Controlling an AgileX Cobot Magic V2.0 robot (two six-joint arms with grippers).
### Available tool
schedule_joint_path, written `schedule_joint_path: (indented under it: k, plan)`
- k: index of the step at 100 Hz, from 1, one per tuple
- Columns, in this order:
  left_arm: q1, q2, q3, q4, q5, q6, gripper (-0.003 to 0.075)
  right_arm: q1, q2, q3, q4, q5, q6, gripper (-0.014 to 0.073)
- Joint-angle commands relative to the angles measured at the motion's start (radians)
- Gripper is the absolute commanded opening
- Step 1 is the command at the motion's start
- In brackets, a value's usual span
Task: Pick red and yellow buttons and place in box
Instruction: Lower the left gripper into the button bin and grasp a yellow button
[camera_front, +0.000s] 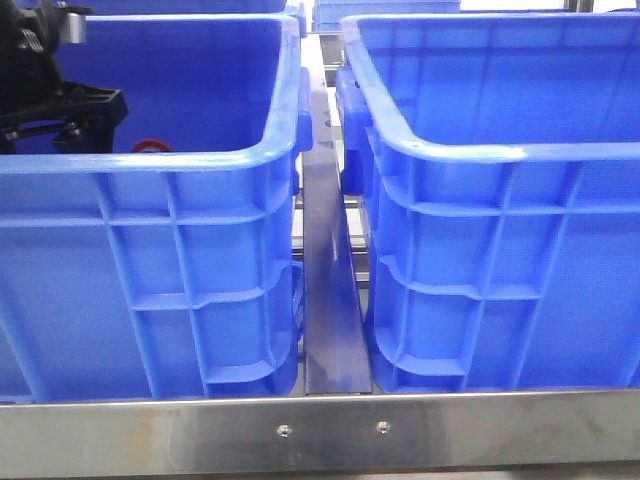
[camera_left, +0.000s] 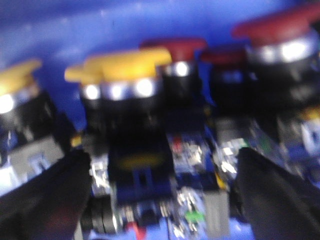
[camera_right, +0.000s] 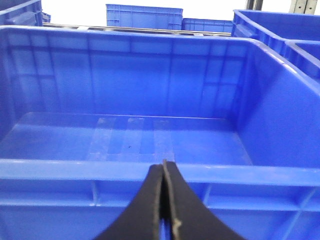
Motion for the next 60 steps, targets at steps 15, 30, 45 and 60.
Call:
schedule_joint_path:
  k: [15,30,45,60]
  plan:
    - [-0.006,-0.026,-0.056,0.025,-0.005,-0.01,0.02,-0.001,-0.018,0.005,-0.009,-0.078,-0.001,-0.0069]
    - [-0.006,-0.026,-0.056,0.025,-0.014,-0.008,0.0052,-0.001,-0.018,0.005,-0.009,-0.078,-0.001,-0.0069]
    - [-0.006,-0.039,-0.056,0.025,-0.034,-0.008,0.005,-0.001,-0.018,0.005,-0.009,-0.078,-0.001,-0.0069]
    - [-0.01,-0.109,-0.024,0.025,-0.103,-0.008,0.005,-0.001,-0.018,0.005,-0.009,-0.078,-0.001,-0.0069]
